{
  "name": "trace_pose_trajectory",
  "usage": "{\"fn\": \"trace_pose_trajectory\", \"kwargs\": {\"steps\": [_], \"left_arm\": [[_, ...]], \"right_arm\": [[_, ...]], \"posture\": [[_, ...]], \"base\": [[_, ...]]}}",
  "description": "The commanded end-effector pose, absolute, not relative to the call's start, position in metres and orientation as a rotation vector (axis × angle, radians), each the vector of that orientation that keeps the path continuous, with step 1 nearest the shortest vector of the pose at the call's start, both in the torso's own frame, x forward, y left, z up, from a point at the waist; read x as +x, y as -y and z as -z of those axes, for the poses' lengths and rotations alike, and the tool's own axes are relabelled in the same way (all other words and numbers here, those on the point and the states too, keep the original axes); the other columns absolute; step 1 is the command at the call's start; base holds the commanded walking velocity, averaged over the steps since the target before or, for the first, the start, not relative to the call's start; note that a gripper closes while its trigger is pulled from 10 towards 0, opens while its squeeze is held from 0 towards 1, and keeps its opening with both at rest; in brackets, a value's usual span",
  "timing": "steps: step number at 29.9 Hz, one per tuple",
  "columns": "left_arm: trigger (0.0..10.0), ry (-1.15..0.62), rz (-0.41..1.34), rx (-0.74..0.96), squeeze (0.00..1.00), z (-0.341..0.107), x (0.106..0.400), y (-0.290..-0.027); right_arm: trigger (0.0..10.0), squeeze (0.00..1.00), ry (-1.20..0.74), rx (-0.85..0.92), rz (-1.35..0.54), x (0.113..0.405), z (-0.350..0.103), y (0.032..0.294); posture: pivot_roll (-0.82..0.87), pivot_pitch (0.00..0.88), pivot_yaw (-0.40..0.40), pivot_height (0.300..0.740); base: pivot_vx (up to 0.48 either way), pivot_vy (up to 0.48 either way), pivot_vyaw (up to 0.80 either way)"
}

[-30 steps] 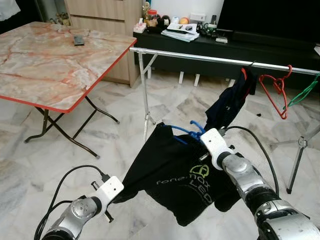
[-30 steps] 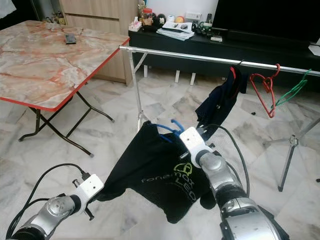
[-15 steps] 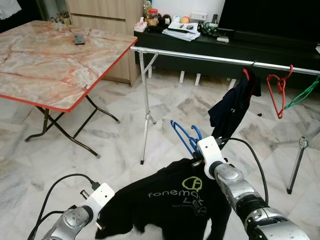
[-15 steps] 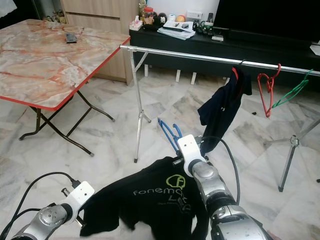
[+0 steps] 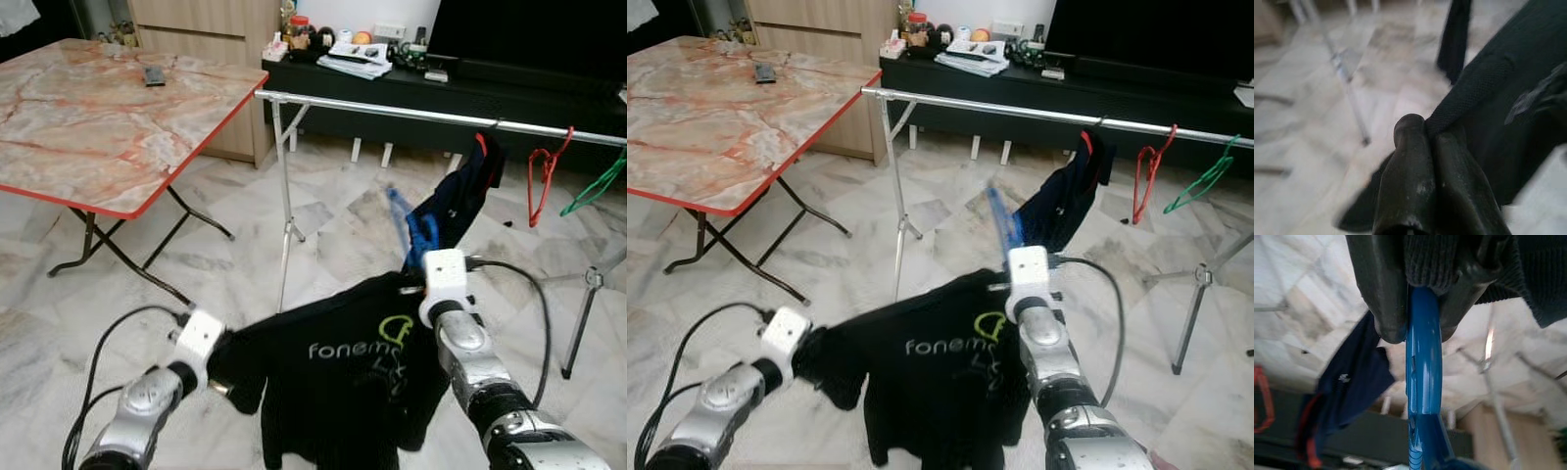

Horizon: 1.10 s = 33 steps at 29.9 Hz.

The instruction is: Hang hanger

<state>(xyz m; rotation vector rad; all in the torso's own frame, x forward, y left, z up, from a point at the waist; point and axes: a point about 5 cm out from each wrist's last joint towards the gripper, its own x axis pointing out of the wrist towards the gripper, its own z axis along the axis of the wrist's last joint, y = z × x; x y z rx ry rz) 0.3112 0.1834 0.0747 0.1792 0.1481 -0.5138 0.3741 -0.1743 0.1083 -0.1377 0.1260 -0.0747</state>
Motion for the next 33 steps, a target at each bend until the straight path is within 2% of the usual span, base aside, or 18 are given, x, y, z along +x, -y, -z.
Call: {"fn": "trace_pose_trajectory", "kwargs": {"steps": [1,6,11,15,18,23,27,33], "left_arm": [[0.0,-0.139,0.537,0.145,0.0,-0.079,0.309,-0.183],[0.0,-0.02,0.653,0.056,0.0,-0.115,0.312,-0.166],[0.0,0.053,0.788,-0.006,0.0,-0.144,0.306,-0.147],[0.0,0.082,0.835,-0.033,0.0,-0.158,0.301,-0.14],[0.0,0.084,0.847,-0.047,0.0,-0.163,0.3,-0.138],[0.0,0.059,0.862,-0.043,0.0,-0.162,0.297,-0.136],[0.0,0.039,0.881,-0.042,0.0,-0.159,0.294,-0.132],[0.0,0.021,0.897,-0.039,0.0,-0.158,0.291,-0.13]], "right_arm": [[10.0,0.0,-0.076,-0.119,0.136,0.375,-0.116,0.183],[10.0,0.0,-0.089,-0.064,0.167,0.371,-0.106,0.178],[10.0,0.0,-0.092,-0.088,0.262,0.364,-0.098,0.18],[10.0,0.0,-0.162,0.32,0.386,0.359,-0.085,0.19],[10.0,0.0,-0.138,0.501,0.426,0.36,-0.086,0.194],[10.0,0.0,-0.06,0.619,0.509,0.363,-0.099,0.205],[10.0,0.0,-0.008,0.689,0.493,0.369,-0.11,0.207],[10.0,0.0,-0.011,0.695,0.462,0.373,-0.115,0.204]], "posture": [[0.1,0.076,-0.072,0.74],[0.11,0.076,-0.072,0.74],[0.12,0.076,-0.071,0.74],[0.12,0.078,-0.069,0.74],[0.12,0.078,-0.067,0.74],[0.12,0.078,-0.064,0.74],[0.12,0.077,-0.063,0.74],[0.12,0.078,-0.065,0.74]], "base": [[0.0,0.0,0.0],[0.0,0.0,0.0],[0.0,0.0,0.0],[0.0,0.0,0.0],[0.0,0.0,0.0],[0.0,0.0,0.0],[0.0,0.0,0.0],[0.0,0.0,0.0]]}}
